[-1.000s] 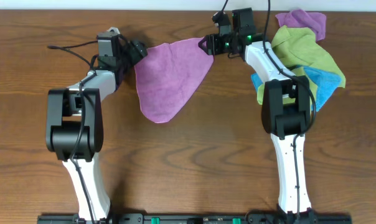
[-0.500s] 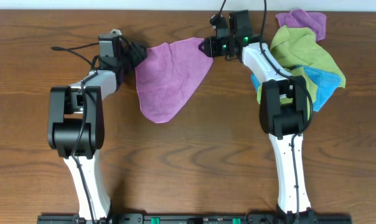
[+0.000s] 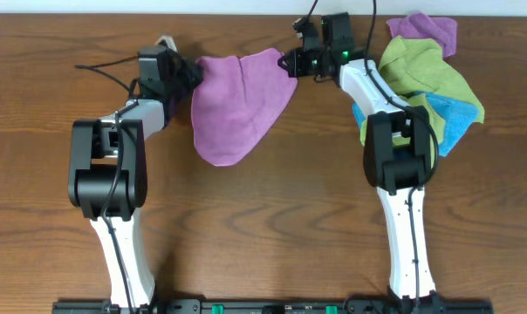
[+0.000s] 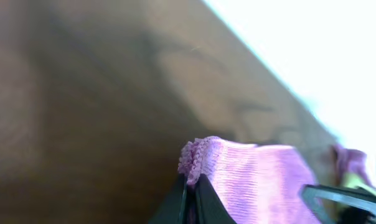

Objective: Fold the cloth
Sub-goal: 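Lift the purple cloth with both grippers and pull it toward the front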

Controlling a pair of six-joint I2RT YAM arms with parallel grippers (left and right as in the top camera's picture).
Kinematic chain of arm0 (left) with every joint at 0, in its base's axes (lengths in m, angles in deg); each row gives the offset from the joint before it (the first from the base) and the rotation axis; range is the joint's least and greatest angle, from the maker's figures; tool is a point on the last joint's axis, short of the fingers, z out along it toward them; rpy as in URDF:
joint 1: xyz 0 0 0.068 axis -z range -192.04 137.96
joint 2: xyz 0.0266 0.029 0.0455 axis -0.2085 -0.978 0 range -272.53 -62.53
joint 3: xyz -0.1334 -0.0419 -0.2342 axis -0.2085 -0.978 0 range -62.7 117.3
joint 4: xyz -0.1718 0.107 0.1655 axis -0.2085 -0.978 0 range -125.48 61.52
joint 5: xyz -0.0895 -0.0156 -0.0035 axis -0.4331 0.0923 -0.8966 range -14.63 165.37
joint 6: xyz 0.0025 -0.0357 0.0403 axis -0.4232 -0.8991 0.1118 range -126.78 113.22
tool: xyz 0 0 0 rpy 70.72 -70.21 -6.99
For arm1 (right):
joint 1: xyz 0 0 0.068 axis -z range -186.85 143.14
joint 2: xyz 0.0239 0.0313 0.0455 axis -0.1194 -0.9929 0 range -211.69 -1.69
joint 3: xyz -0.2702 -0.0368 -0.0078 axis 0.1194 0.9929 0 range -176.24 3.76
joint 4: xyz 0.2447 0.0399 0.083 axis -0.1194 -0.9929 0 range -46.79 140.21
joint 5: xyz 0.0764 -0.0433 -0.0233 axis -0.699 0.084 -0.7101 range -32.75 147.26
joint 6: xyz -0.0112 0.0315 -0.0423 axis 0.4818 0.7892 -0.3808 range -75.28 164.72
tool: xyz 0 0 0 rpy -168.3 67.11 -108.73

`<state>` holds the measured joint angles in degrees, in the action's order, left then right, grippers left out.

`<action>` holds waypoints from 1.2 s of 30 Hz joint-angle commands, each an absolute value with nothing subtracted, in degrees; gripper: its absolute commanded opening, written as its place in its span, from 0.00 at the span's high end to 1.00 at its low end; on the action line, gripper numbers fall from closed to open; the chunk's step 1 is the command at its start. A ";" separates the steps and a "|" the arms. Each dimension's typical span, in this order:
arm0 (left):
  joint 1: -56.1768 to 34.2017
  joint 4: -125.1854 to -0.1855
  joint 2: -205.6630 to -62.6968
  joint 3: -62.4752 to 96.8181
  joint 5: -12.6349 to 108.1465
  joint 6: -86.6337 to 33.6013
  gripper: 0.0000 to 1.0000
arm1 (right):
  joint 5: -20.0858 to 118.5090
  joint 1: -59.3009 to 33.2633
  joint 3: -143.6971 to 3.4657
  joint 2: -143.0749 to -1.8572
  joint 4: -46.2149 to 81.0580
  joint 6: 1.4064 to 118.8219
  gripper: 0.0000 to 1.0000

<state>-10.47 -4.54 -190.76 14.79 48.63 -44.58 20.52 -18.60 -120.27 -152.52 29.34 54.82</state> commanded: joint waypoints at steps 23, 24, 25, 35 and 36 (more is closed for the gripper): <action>-12.51 -5.26 -174.28 26.07 21.77 -34.26 0.94 | 23.19 -17.82 -141.84 -132.82 4.14 45.67 0.99; -12.66 -6.98 -172.77 26.07 21.79 -32.38 0.94 | 23.82 -17.82 -141.84 -131.77 3.23 45.67 0.99; -12.79 -9.13 -171.06 26.07 21.81 -30.37 0.94 | 24.11 -17.95 -141.84 -130.66 1.96 45.49 0.99; -12.86 -36.45 -158.82 26.07 28.00 -14.18 0.94 | 26.99 -21.99 -141.84 -124.89 -10.39 44.38 0.99; -12.86 -39.16 -157.67 26.07 29.24 -13.17 0.94 | 29.92 -22.76 -141.84 -124.43 -12.05 44.36 0.99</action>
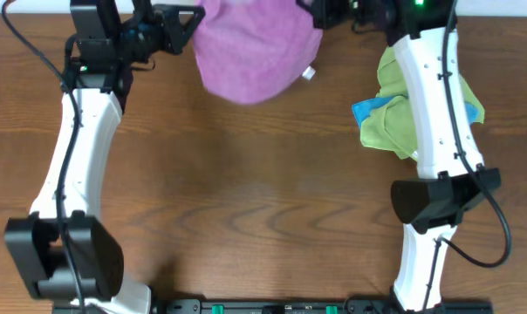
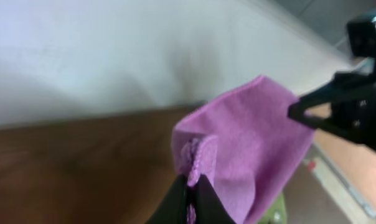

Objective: Fold the cloth
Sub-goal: 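Lift the purple cloth with both grippers and pull it toward the front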

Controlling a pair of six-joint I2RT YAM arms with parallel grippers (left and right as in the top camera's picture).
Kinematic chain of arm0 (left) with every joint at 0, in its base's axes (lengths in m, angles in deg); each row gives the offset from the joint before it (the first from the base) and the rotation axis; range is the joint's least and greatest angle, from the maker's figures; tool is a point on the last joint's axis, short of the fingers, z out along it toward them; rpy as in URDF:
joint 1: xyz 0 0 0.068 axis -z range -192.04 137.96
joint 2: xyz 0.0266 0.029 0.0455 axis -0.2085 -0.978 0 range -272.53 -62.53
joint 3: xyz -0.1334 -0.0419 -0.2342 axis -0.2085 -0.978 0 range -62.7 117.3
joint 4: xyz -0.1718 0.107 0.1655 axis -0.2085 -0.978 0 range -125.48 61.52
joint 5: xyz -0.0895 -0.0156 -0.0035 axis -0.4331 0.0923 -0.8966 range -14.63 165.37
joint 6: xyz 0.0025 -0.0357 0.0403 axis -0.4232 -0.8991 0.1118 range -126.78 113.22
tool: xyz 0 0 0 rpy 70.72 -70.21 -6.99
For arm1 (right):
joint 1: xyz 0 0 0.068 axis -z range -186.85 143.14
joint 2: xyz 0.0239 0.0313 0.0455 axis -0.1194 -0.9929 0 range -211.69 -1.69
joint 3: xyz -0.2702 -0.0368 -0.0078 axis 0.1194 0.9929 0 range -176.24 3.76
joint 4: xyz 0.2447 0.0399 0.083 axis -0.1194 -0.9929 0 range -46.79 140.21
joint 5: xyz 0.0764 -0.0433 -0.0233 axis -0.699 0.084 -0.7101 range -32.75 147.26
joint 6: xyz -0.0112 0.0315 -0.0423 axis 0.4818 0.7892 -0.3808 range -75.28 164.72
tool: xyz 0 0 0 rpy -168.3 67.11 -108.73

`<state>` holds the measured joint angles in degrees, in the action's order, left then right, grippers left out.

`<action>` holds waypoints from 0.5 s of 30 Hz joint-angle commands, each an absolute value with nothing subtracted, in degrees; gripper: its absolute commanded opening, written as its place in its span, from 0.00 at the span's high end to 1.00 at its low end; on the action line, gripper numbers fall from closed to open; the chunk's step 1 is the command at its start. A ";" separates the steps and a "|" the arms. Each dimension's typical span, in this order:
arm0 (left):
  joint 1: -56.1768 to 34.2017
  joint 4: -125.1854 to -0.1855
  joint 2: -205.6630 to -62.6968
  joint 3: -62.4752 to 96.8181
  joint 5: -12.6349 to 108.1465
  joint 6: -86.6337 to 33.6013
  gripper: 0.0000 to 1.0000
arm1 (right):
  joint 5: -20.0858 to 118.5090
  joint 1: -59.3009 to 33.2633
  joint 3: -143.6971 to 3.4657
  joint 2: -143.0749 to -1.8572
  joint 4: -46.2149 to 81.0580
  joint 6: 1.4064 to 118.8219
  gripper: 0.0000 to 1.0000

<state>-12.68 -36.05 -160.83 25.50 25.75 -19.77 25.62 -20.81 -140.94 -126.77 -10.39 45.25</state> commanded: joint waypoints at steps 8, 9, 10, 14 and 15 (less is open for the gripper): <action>-12.86 -56.25 -147.63 26.07 34.55 -6.38 0.94 | 44.04 -26.38 -141.84 -120.34 -23.81 42.26 0.99; -12.86 -58.63 -146.19 26.07 36.32 -6.31 0.94 | 44.26 -26.38 -141.84 -119.69 -24.62 42.24 0.99; -12.86 -60.05 -145.16 26.07 37.70 -6.31 0.94 | 44.63 -26.38 -141.84 -118.94 -25.41 41.93 0.99; -12.75 -64.62 -140.51 26.07 39.93 -6.24 0.94 | 44.33 -26.43 -141.84 -116.08 -29.47 40.99 0.99; -12.75 -66.61 -139.11 26.07 39.89 -6.27 0.94 | 44.30 -26.45 -141.75 -114.99 -30.15 41.01 0.99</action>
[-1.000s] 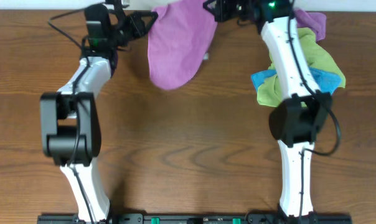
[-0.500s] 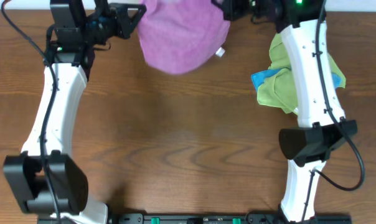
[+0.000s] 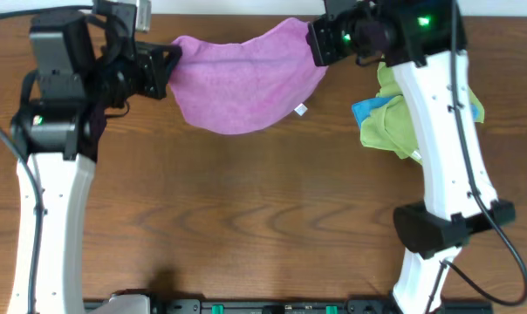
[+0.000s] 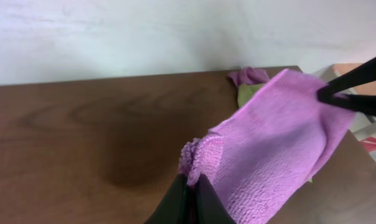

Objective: Fold the cloth
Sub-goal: 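Lift the purple cloth with both grippers and pull it toward the front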

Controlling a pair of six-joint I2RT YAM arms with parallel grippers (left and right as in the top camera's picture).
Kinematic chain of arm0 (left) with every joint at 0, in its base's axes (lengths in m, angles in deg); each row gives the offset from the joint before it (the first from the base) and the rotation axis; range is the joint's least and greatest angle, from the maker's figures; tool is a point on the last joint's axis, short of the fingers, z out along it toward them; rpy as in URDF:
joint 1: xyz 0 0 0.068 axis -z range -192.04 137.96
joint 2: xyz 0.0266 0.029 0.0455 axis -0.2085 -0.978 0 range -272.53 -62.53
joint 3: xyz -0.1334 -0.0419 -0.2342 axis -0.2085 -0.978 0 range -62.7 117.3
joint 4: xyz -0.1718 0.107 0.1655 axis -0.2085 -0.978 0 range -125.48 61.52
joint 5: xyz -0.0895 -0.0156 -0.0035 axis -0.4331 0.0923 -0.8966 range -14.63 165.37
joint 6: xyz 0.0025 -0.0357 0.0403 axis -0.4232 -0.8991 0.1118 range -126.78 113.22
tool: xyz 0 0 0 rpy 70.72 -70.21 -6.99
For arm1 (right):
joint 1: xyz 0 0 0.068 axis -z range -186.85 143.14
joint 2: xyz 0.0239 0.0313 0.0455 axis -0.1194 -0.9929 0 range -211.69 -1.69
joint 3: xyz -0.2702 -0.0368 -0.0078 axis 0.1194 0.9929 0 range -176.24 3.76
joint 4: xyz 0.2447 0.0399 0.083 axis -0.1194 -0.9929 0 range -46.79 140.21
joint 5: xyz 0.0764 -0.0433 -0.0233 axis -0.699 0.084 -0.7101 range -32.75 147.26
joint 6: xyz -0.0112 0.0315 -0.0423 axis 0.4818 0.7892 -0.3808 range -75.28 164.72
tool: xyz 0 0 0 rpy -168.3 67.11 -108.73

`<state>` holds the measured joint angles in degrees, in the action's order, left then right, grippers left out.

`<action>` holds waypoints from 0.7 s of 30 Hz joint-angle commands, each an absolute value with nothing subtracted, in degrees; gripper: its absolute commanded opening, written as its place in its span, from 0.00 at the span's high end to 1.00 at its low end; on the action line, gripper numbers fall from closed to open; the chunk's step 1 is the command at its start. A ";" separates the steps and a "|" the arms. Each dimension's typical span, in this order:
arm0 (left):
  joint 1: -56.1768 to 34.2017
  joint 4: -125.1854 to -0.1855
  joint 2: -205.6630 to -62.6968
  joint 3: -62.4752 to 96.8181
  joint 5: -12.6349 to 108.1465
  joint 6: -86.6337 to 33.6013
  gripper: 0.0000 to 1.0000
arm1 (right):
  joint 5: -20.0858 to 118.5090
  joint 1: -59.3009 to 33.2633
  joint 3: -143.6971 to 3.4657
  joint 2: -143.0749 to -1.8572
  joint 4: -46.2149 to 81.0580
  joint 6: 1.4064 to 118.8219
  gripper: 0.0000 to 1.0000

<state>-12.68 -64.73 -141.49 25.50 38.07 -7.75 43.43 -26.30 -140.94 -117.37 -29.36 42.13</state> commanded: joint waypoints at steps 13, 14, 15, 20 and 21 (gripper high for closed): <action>-2.15 -76.53 -126.78 20.60 49.05 -5.17 0.94 | 44.72 -29.60 -121.82 -98.81 -29.30 41.67 0.99; -1.34 -76.42 -125.58 19.47 50.23 -5.81 0.94 | 45.05 -29.60 -118.87 -96.89 -28.18 41.69 0.98; -0.68 -76.40 -124.20 18.24 50.90 -6.40 0.94 | 45.03 -29.62 -115.02 -94.40 -26.61 41.69 0.98; -0.27 -77.36 -116.42 9.83 50.97 -13.19 0.94 | 45.07 -30.93 -100.94 -85.72 -24.10 44.75 0.98; -0.27 -77.52 -115.02 8.21 50.99 -14.27 0.94 | 45.05 -31.35 -99.31 -85.02 -24.10 45.43 0.98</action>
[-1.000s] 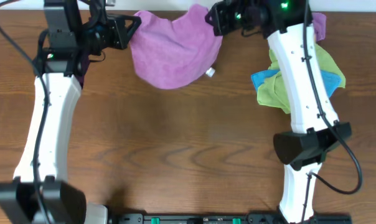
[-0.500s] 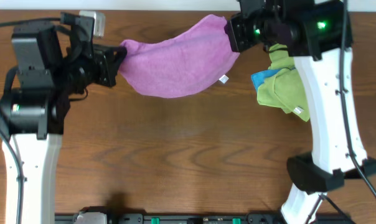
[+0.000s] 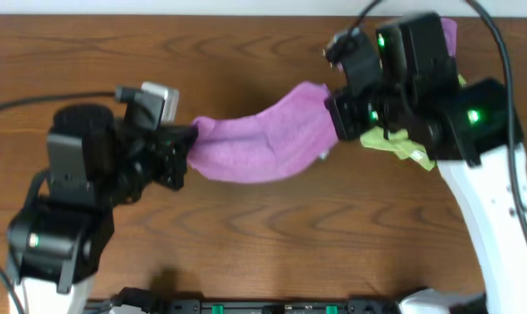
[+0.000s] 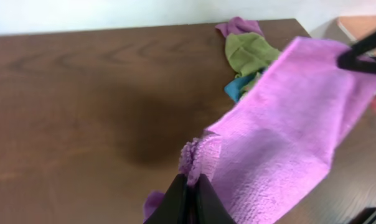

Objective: Fold the cloth

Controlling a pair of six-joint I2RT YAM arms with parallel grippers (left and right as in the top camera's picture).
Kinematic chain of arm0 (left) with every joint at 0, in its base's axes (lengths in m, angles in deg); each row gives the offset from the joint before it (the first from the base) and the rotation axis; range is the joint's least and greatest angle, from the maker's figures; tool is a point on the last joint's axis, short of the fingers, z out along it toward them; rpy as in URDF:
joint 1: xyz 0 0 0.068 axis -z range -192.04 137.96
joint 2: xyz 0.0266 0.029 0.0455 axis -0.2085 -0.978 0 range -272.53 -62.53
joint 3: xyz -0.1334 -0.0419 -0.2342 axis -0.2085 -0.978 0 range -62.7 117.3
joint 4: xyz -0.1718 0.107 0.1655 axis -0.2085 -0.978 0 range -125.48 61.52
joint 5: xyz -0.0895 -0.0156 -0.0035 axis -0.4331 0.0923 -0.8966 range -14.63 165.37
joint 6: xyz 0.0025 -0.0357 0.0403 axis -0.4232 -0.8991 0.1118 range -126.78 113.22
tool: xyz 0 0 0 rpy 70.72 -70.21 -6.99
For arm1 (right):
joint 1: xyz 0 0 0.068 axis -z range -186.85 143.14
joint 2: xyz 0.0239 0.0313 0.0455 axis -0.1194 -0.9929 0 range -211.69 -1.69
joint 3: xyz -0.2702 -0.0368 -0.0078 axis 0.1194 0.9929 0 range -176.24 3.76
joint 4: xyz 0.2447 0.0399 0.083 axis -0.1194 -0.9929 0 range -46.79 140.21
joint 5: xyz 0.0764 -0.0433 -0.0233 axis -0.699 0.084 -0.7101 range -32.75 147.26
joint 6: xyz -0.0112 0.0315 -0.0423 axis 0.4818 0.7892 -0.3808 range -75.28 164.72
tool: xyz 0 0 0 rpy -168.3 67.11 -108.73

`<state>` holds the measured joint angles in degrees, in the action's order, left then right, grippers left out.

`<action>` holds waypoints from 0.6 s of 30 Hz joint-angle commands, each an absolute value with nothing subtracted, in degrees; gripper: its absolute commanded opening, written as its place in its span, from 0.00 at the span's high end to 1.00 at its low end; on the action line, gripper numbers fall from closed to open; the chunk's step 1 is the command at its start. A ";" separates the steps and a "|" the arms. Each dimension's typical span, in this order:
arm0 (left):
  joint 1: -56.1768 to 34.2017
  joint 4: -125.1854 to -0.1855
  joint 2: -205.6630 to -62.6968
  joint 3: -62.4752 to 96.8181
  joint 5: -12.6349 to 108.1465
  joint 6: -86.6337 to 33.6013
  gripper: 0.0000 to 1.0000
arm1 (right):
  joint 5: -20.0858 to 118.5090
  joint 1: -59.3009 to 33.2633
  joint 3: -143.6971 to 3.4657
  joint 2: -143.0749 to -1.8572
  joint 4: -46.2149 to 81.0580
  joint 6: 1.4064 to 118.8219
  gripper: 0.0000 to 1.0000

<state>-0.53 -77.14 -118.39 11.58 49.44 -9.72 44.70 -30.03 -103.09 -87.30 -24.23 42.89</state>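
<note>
A pink-purple cloth (image 3: 262, 139) hangs stretched in the air between both arms, sagging in the middle above the wooden table (image 3: 246, 244). My left gripper (image 3: 190, 139) is shut on its left corner. In the left wrist view the black fingers (image 4: 177, 198) pinch a bunched hem of the cloth (image 4: 287, 124), which spreads away to the right. My right gripper (image 3: 333, 109) is shut on the cloth's right corner, and its black fingertip (image 4: 362, 57) shows at the cloth's far edge.
A heap of other cloths, green (image 3: 403, 139) with purple (image 3: 447, 30) behind it, lies at the back right, mostly under the right arm; the green, blue and purple cloths (image 4: 250, 53) also show in the left wrist view. A white wall runs behind the table.
Both grippers have come toward the front of the table with the cloth still held between them. The cloth now hangs lower and nearer the table's middle, and both arms loom larger in the overhead view.
At first the cloth lay bunched on the back of the table with both grippers shut on its two back corners. Then it was lifted off the table at the far edge. Then it hung spread between the grippers, and now hangs over the table's middle.
</note>
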 commanded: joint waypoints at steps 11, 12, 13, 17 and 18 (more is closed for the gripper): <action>-0.27 -80.90 -108.40 -4.73 57.31 -24.71 0.94 | 44.81 -33.62 -85.47 -85.04 -20.55 51.44 0.98; -0.27 -80.23 -108.99 -5.73 58.33 -25.04 0.94 | 44.79 -33.62 -84.16 -85.39 -19.33 51.68 0.98; -0.33 -79.53 -109.93 -6.76 59.21 -25.28 0.94 | 44.79 -33.62 -83.46 -85.77 -18.72 52.40 0.98; -0.40 -77.84 -114.24 -7.68 59.10 -25.22 0.94 | 44.22 -33.62 -82.89 -86.86 -18.17 52.57 0.99; -0.40 -76.27 -115.24 -7.68 59.08 -25.02 0.94 | 44.22 -33.62 -82.85 -86.90 -16.77 52.40 0.99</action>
<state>-0.44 -77.95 -113.62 -7.64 57.61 -24.58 44.35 -33.36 -82.65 -86.84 -18.24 51.33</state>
